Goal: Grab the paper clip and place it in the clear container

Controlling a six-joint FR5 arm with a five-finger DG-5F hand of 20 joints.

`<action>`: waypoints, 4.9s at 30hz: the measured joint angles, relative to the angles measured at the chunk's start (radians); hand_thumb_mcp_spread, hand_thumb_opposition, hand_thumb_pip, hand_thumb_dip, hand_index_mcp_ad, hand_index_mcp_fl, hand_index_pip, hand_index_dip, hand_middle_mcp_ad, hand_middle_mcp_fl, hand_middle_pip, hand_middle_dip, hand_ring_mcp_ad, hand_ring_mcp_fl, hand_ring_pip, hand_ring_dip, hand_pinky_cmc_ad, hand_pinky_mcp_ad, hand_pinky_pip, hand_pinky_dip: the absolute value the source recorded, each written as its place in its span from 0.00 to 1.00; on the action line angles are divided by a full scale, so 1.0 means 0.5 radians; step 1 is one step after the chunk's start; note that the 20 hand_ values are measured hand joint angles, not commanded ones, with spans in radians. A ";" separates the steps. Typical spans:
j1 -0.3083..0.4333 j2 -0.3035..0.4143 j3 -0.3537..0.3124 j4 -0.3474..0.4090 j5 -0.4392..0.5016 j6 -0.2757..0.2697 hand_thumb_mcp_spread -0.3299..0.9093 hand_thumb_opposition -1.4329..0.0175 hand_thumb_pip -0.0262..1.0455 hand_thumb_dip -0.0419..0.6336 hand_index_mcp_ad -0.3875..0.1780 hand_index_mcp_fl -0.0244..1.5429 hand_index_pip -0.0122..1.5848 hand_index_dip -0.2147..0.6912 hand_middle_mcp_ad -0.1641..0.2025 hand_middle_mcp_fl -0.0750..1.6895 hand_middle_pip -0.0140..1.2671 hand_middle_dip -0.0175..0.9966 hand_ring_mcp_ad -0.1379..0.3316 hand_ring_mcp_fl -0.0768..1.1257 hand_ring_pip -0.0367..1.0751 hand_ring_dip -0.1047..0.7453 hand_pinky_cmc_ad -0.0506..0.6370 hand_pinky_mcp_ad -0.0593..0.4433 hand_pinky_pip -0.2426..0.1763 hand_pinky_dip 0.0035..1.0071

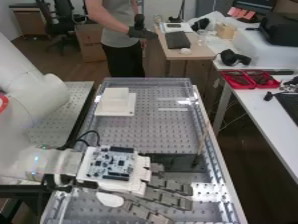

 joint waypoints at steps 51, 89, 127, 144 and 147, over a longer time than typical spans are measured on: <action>-0.076 -0.144 0.058 0.201 -0.269 -0.163 0.64 0.43 0.64 0.46 0.48 0.11 0.98 0.34 0.60 0.11 0.12 0.22 0.48 0.08 0.11 0.24 0.51 0.61 0.67 0.19; -0.098 -0.201 0.078 0.261 -0.362 -0.253 0.64 0.43 0.68 0.46 0.48 0.14 0.98 0.29 0.61 0.11 0.12 0.22 0.48 0.10 0.11 0.25 0.55 0.61 0.70 0.18; -0.086 -0.204 0.059 0.330 -0.345 -0.173 0.67 0.35 0.64 0.45 0.45 0.31 0.96 0.26 0.61 0.16 0.12 0.22 0.48 0.15 0.11 0.25 0.58 0.61 0.74 0.18; -0.056 -0.158 0.023 0.397 -0.244 -0.006 0.67 0.34 0.64 0.45 0.45 0.33 0.96 0.25 0.61 0.17 0.12 0.22 0.48 0.16 0.11 0.26 0.62 0.61 0.77 0.18; -0.053 -0.151 0.022 0.399 -0.240 -0.004 0.67 0.34 0.64 0.45 0.45 0.33 0.96 0.25 0.61 0.17 0.12 0.22 0.48 0.16 0.11 0.26 0.62 0.61 0.78 0.18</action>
